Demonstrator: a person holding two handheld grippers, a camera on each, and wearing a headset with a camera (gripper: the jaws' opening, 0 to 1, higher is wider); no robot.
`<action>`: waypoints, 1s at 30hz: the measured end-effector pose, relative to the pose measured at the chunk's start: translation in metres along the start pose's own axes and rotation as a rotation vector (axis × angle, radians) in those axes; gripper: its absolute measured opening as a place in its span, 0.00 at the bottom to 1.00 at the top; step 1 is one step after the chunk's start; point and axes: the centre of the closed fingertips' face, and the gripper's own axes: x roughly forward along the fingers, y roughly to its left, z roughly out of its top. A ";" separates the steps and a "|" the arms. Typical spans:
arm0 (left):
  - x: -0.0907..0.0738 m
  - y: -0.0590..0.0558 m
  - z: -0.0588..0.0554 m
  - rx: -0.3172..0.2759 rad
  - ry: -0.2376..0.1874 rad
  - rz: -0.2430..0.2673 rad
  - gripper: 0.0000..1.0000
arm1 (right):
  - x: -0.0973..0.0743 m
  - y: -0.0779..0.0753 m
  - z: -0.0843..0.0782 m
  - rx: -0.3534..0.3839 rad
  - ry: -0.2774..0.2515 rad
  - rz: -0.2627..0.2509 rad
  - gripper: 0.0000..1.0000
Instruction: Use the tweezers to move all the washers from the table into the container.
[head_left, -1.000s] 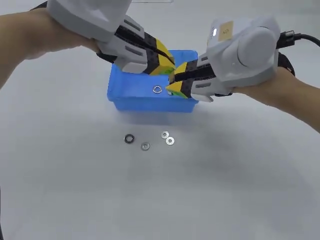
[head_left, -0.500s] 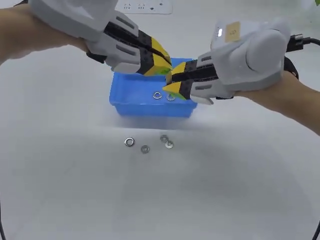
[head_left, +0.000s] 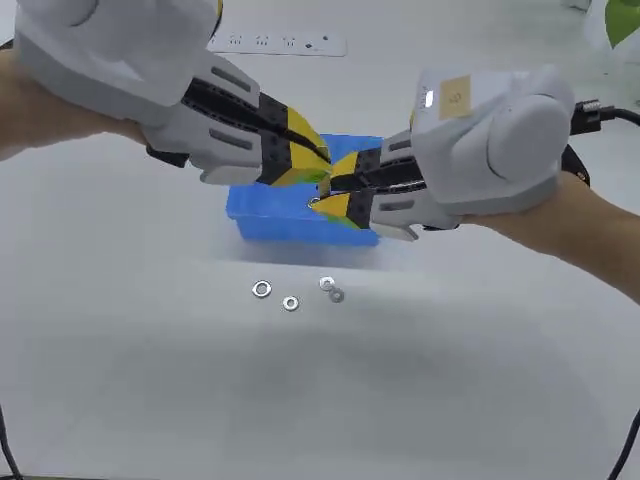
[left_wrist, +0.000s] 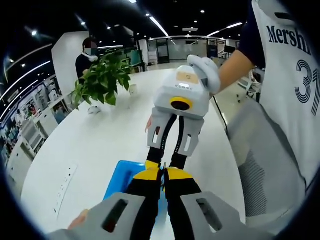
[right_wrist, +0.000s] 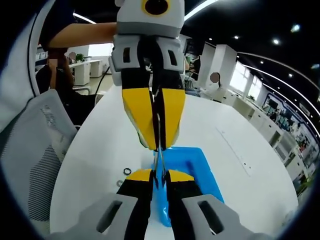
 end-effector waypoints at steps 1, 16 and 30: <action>-0.001 -0.002 0.000 0.002 0.001 -0.001 0.07 | 0.000 0.002 0.001 -0.003 0.000 0.004 0.11; 0.003 -0.035 -0.003 -0.016 -0.016 -0.026 0.06 | -0.008 0.038 -0.006 -0.019 0.026 0.055 0.11; 0.012 -0.060 -0.008 -0.036 -0.012 -0.058 0.07 | -0.005 0.059 -0.019 0.004 0.040 0.092 0.11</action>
